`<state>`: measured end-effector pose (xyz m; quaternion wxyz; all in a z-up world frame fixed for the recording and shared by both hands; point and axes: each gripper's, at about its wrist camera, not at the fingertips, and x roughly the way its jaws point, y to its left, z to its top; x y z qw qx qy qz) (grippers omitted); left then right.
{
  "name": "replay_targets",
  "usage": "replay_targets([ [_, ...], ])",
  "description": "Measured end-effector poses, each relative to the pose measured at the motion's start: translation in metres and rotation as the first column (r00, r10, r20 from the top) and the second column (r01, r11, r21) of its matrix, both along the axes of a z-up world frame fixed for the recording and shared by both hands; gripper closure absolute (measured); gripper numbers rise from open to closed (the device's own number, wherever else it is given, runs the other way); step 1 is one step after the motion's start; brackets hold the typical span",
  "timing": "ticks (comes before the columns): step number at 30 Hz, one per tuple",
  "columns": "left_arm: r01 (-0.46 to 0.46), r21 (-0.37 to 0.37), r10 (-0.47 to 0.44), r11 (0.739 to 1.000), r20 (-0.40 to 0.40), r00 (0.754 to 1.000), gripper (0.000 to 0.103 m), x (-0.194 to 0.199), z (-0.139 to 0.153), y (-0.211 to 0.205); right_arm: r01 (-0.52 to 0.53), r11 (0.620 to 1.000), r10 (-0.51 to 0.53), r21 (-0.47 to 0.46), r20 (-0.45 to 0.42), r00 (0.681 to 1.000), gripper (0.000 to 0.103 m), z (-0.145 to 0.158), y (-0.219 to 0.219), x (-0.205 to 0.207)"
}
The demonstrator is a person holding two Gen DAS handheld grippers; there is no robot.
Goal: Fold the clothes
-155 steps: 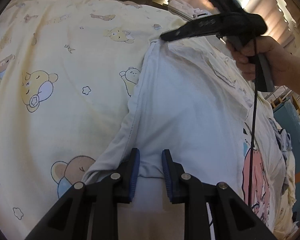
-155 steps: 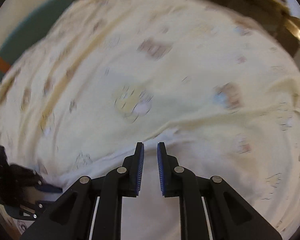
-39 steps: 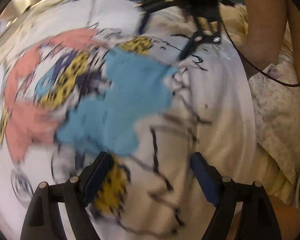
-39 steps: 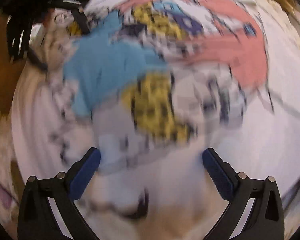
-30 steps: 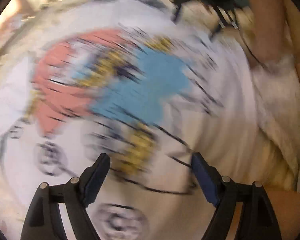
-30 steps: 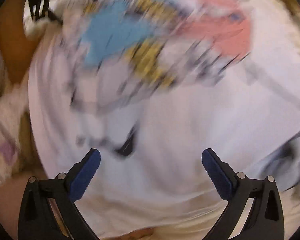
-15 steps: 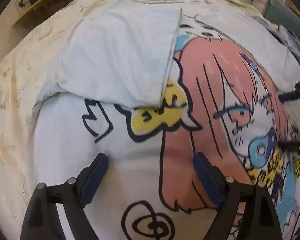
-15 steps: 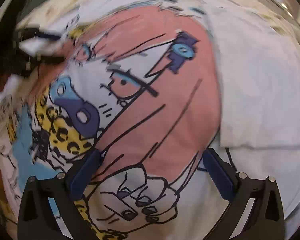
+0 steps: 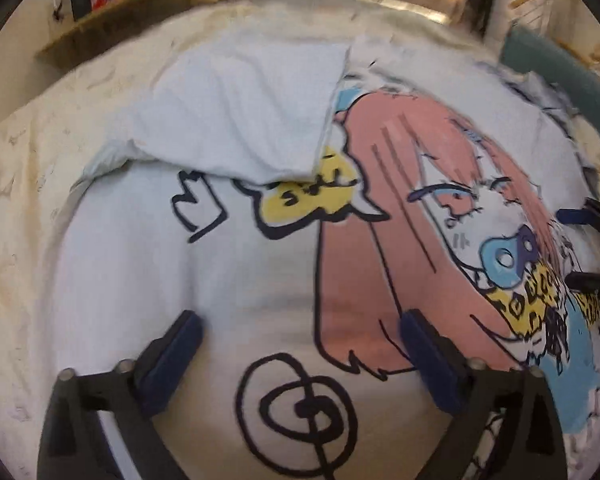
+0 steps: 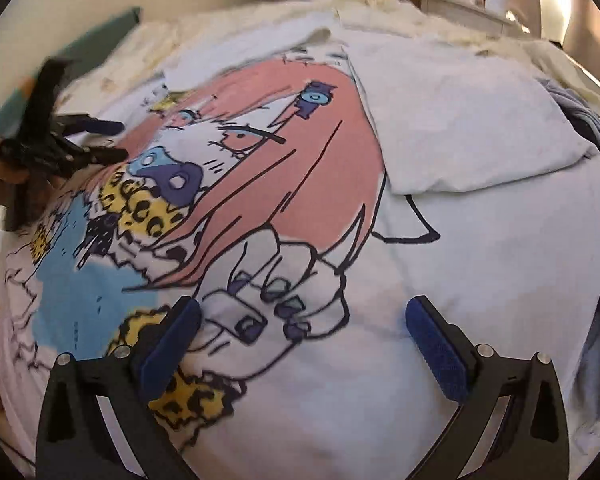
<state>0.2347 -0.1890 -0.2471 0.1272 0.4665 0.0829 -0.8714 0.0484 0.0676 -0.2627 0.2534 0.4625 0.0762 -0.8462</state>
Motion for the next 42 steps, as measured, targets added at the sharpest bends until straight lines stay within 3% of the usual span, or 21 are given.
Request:
replay_targets([
  [3, -0.003, -0.017, 0.003, 1.0, -0.025, 1.0, 0.001, 0.007, -0.001, 0.006, -0.044, 0.998, 0.043, 0.037, 0.028, 0.999, 0.0, -0.012, 0.0, -0.009],
  [5, -0.009, -0.037, 0.007, 0.999, -0.055, 0.998, 0.001, 0.005, -0.026, 0.014, -0.072, 0.995, 0.07, 0.066, 0.03, 0.997, 0.0, -0.015, -0.002, -0.008],
  [8, -0.008, -0.038, 0.006, 0.999, -0.056, 0.998, 0.001, -0.014, -0.035, 0.027, -0.06, 0.997, 0.06, 0.053, 0.007, 0.998, 0.0, -0.014, 0.006, -0.003],
  [13, -0.007, -0.036, 0.005, 0.999, -0.055, 0.998, 0.001, -0.034, -0.04, 0.029, -0.054, 0.998, 0.055, 0.023, -0.031, 0.998, 0.0, 0.0, 0.036, 0.012],
  [24, -0.005, -0.035, 0.003, 0.999, -0.054, 0.999, 0.001, -0.026, -0.037, 0.028, -0.056, 0.998, 0.057, 0.035, -0.029, 0.998, 0.0, 0.006, 0.045, 0.007],
  [30, -0.006, -0.036, 0.004, 0.999, -0.054, 0.999, 0.001, -0.028, -0.038, 0.028, -0.133, 0.984, 0.128, 0.121, 0.051, 0.991, 0.0, 0.009, 0.04, 0.0],
  [35, -0.005, -0.036, 0.003, 0.999, -0.053, 0.999, 0.001, -0.024, -0.037, 0.026, -0.19, 0.964, 0.157, 0.187, 0.176, 0.972, 0.0, 0.011, 0.036, -0.011],
  [42, -0.004, -0.036, 0.002, 0.999, -0.053, 0.999, 0.001, -0.021, -0.036, 0.025, -0.209, 0.951, 0.16, 0.229, 0.215, 0.963, 0.0, 0.016, 0.038, -0.006],
])
